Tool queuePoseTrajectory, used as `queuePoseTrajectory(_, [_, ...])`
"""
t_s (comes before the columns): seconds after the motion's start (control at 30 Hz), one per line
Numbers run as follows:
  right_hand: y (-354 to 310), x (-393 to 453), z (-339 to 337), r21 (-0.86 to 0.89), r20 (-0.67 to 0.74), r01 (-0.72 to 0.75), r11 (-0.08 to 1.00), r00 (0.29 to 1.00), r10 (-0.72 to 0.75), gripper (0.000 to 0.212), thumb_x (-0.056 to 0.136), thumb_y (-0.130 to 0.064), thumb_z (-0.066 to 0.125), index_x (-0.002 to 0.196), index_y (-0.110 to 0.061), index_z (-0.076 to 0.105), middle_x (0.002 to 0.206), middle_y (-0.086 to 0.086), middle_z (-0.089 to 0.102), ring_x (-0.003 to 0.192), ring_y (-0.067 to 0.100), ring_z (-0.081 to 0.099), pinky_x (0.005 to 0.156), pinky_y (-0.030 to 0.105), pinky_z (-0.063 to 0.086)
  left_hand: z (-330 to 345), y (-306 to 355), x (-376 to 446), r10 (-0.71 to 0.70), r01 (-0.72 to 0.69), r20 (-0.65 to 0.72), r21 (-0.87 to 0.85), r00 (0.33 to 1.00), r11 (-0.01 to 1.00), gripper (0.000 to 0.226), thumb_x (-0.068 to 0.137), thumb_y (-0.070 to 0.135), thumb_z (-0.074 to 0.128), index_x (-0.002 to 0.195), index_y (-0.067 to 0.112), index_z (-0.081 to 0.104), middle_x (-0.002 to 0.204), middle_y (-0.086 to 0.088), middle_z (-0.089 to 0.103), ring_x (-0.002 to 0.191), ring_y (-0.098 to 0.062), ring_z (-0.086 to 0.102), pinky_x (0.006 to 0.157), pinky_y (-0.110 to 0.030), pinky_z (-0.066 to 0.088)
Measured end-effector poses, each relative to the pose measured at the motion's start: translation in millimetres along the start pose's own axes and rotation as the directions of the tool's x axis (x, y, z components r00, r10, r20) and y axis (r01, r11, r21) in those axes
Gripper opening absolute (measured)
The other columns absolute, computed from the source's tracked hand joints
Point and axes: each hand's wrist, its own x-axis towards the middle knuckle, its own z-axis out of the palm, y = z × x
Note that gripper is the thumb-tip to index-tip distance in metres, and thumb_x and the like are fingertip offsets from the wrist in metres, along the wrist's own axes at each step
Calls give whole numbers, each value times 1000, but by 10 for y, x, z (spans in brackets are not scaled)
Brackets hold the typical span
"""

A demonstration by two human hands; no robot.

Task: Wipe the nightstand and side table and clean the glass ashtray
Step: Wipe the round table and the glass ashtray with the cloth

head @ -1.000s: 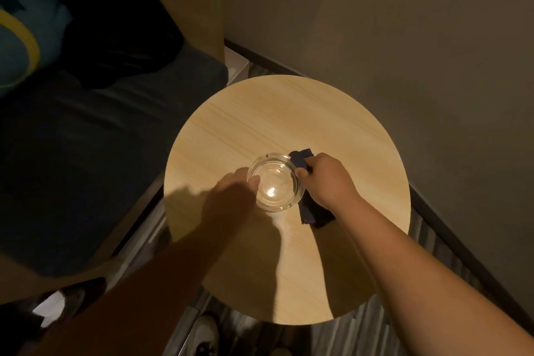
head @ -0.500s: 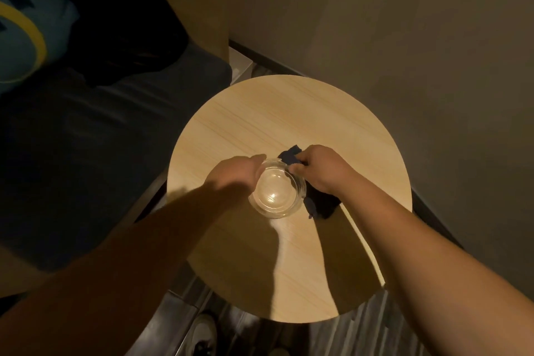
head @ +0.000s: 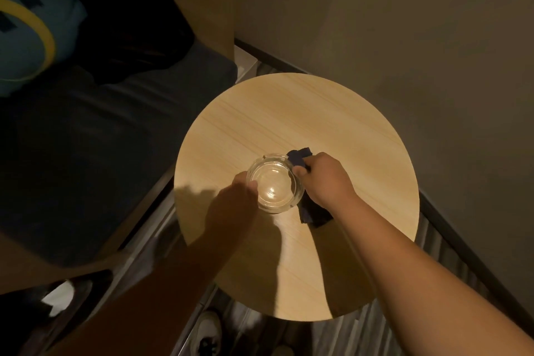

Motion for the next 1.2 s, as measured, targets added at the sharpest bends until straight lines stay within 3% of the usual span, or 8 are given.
queuePoseTrajectory(0.07, [6,-23,29,7,0,-4,1000,1000,4,35,94,-29,52,61,-19,46,58,-4,44,52,8,40,46,27,24,62,-22,25,-41,39,-57,-37,997,999,28,100,24,43,111,3,58,85,-12,70,75,-23,70,68,-30,57])
queuePoseTrajectory(0.23, [25,35,-100,109,79,18,994,996,-27,43,93,-27,55,54,-15,44,51,-4,36,46,8,34,43,21,21,3,-177,207,323,-316,9,232,946,920,17,94,10,59,101,-5,64,82,-18,67,68,-24,69,65,-34,60])
queuePoseTrajectory(0.4, [-230,233,-228,-52,273,159,986,952,-139,37,93,-27,54,59,-14,50,56,1,41,52,13,39,51,29,28,-46,-186,393,411,-421,91,191,907,887,43,93,18,60,130,-1,50,89,-18,69,74,-29,67,76,-36,57])
queuePoseTrajectory(0.67, [-294,266,-222,-207,307,340,917,913,-269,28,96,-28,48,70,-18,48,91,9,47,74,23,46,63,32,32,-119,-132,587,224,-280,294,162,929,946,25,97,21,51,118,10,47,100,-9,64,82,-24,61,81,-37,52])
queuePoseTrajectory(0.77, [-181,183,-214,-44,211,307,951,933,-291,18,97,-27,49,94,-16,63,97,5,52,81,20,49,67,30,32,-107,-104,608,158,-232,317,209,935,950,21,97,20,48,116,10,48,99,-8,61,81,-23,59,79,-38,51])
queuePoseTrajectory(0.97, [209,-90,-467,331,33,117,936,990,-136,19,98,-31,46,95,-20,62,85,-2,63,75,10,57,63,26,43,-293,-222,663,117,-196,255,309,960,931,23,98,28,33,109,18,50,83,2,56,68,-16,54,64,-37,49])
queuePoseTrajectory(1.1, [409,-287,-588,248,42,201,948,975,-217,17,100,-31,42,93,-24,57,94,-3,53,83,10,50,68,12,35,-454,-126,624,120,-166,153,344,981,924,36,98,42,37,128,23,44,114,-3,52,92,-20,56,75,-34,47])
queuePoseTrajectory(1.2, [448,-415,-687,133,54,308,942,947,-317,17,99,-30,44,107,-25,58,100,-4,55,86,11,50,71,18,36,-545,281,533,356,-363,69,198,932,911,58,92,47,49,143,27,31,142,-2,39,122,-22,43,99,-39,39])
